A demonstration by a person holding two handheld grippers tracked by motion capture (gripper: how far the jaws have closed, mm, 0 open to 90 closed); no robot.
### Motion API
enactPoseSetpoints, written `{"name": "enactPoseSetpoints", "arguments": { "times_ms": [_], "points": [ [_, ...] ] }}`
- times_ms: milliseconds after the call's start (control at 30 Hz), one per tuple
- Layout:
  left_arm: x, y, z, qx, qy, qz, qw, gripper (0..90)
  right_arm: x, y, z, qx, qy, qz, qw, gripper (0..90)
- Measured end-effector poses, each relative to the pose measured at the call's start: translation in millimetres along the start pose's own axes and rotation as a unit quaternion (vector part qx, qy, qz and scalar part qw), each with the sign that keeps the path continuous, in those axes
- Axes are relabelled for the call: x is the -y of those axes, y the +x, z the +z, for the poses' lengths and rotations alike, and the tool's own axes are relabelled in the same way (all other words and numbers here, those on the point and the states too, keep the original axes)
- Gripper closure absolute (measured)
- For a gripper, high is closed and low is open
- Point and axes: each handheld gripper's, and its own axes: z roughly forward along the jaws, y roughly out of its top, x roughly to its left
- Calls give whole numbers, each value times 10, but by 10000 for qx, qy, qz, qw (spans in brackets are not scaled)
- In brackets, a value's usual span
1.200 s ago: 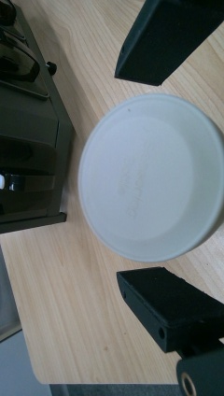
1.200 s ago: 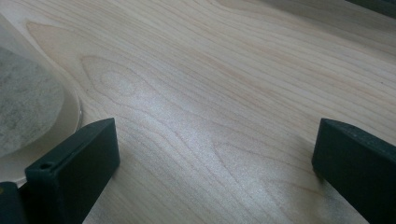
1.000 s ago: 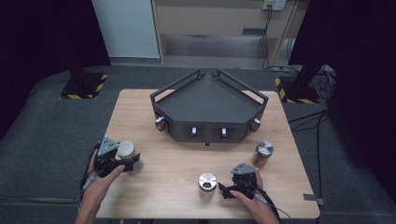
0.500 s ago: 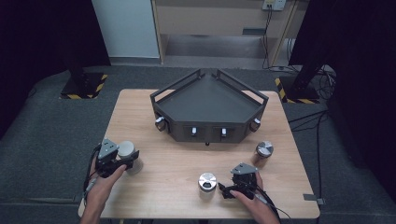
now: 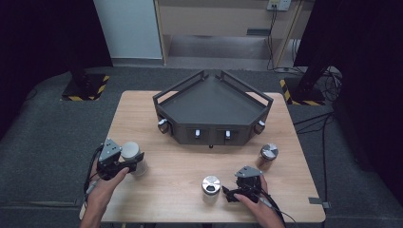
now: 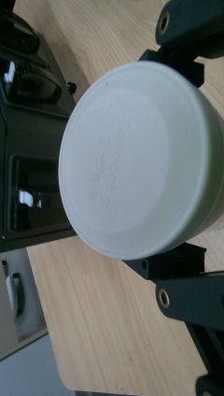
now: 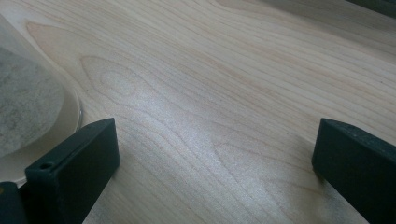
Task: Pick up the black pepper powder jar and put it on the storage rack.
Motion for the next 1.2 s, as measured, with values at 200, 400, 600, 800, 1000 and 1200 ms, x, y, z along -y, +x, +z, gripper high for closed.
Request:
{"name": "enactPoseSetpoints", "arguments": {
  "times_ms": [200, 400, 600, 800, 1000, 1200],
  "points": [
    [-87, 35, -5, 206, -46, 158, 9997, 328, 0, 2, 0, 2, 1, 7, 10000, 8],
    [-157, 90, 16, 420, -91, 191, 9989, 328, 0, 2, 0, 2, 1, 6, 10000, 8],
    [-263, 141, 56, 553, -96, 241, 9981, 328, 0, 2, 0, 2, 1, 7, 10000, 8],
    [-318, 187, 96, 659, -95, 263, 9974, 328, 0, 2, 0, 2, 1, 7, 10000, 8],
    [-394, 207, 123, 718, -105, 333, 9968, 328, 0, 2, 0, 2, 2, 7, 10000, 8],
    [-502, 230, 133, 800, -159, 370, 9960, 328, 0, 2, -1, 3, 2, 9, 10000, 8]
  ]
}}
